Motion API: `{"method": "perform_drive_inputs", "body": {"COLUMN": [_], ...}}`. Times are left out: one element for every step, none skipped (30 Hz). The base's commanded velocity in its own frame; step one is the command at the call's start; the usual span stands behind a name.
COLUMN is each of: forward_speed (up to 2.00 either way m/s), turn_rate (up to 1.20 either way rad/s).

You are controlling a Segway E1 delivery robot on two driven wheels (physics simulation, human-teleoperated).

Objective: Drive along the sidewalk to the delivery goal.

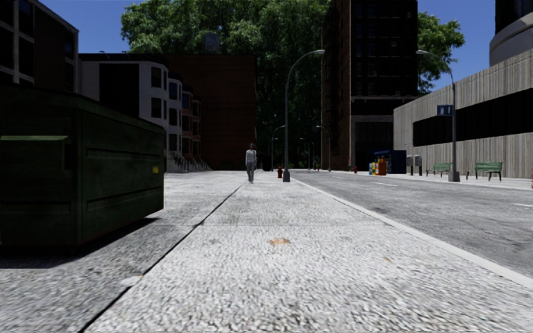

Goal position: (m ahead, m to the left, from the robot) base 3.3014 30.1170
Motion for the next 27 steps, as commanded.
{"method": "perform_drive_inputs", "body": {"forward_speed": [2.0, 2.0, 2.0, 2.0, 2.0, 2.0, 2.0, 2.0, 2.0, 2.0, 2.0, 2.0, 2.0, 2.0, 2.0, 2.0, 2.0, 2.0, 2.0, 2.0, 2.0, 2.0, 2.0, 2.0, 2.0, 2.0, 2.0], "turn_rate": [0.0, 0.0, 0.0, 0.0, 0.0, 0.0, 0.0, 0.0, 0.0, 0.0, 0.0, 0.0, 0.0, 0.0, 0.0, 0.0, 0.0, 0.0, 0.0, 0.0, 0.0, 0.0, 0.0, 0.0, 0.0, 0.0, 0.0]}}
